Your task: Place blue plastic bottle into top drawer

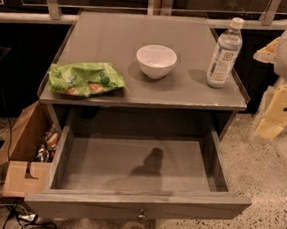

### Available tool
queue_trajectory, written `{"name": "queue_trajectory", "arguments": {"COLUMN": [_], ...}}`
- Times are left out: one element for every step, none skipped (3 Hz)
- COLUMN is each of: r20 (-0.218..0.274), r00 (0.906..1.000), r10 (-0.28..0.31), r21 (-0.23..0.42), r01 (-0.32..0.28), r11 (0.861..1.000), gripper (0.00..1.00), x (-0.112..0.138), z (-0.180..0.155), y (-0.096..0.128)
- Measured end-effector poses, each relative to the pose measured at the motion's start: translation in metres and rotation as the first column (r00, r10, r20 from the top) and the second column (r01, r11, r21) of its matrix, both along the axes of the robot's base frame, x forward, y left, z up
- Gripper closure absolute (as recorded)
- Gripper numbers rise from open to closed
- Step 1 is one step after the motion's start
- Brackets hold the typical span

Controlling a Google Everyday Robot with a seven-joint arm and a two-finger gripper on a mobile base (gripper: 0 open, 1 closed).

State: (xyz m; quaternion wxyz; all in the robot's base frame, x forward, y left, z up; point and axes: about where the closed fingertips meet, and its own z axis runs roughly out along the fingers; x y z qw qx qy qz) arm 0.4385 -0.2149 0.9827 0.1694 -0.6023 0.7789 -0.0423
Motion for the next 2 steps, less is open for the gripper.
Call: {"name": "queue_trajectory", "arguments": {"r20": [0.000,0.045], "r00": [1.0000,0.9971], "r10": [0.000,-0.061], "r21": [0.000,-0.031], "r01": [0.000,0.063], "r11": [1.000,0.998], "gripper": [0.00,0.00], "x": [0.000,0.038], "z": [0.000,0.002], "y": [0.000,-0.020]}}
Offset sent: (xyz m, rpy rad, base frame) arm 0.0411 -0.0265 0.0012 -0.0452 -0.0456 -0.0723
